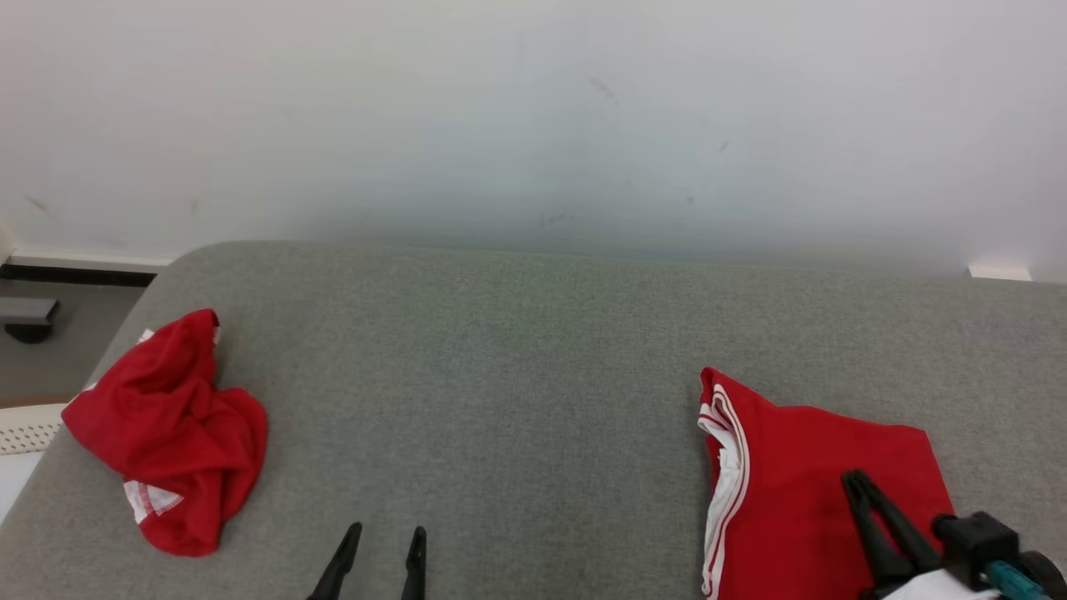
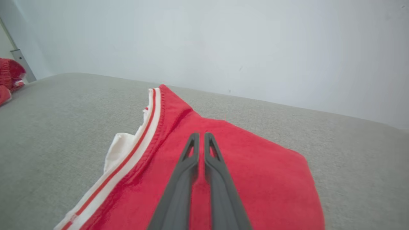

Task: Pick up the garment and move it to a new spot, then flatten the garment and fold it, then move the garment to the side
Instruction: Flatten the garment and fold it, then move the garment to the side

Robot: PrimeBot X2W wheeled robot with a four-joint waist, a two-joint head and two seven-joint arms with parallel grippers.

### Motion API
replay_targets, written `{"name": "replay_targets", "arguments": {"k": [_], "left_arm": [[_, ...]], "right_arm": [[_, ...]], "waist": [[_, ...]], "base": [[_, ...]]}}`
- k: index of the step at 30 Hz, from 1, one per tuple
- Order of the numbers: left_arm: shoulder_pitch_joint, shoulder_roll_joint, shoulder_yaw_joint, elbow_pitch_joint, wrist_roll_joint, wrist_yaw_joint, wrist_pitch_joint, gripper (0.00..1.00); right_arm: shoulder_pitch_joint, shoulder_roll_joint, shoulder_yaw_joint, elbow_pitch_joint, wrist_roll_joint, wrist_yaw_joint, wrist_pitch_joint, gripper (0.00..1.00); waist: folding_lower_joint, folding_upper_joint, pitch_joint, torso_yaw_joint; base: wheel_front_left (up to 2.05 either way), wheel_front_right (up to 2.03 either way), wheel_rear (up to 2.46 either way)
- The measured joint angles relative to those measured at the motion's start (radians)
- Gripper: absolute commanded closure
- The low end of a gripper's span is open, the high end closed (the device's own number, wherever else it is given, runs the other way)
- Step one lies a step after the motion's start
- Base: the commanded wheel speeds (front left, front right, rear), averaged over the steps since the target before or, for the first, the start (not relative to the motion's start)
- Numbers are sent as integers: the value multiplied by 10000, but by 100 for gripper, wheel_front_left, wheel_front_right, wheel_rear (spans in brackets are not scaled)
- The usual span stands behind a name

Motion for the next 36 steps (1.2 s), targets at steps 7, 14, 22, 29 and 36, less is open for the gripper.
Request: {"name": "replay_targets", "arguments": {"k": [7,14,22,29,36], "left_arm": [[51,2,73,113,67,-56,0,0],[221,2,242,174,38,15,0,0],[373,2,405,215,29,44,0,0],[377,2,506,148,-6,61,0,0],[304,2,451,171,-12,-12,0,0]], "right_arm": [[1925,-115,-2251,-2564,-871,0,-6,0],[3126,357,-3233,-3333,-957,0,-6,0],[3744,848,-3910,-3187,-997,0,-8,0],[3717,1114,-3837,-2638,-86,0,-6,0],[2363,-485,-2518,-1866,3302,-2,1804,0]], "waist": [[0,0,-222,-194],[0,0,-368,-302],[0,0,-417,-276],[0,0,-345,-334],[0,0,-6,-459]], "base": [[0,0,0],[0,0,0],[0,0,0],[0,0,0],[0,0,0]]}}
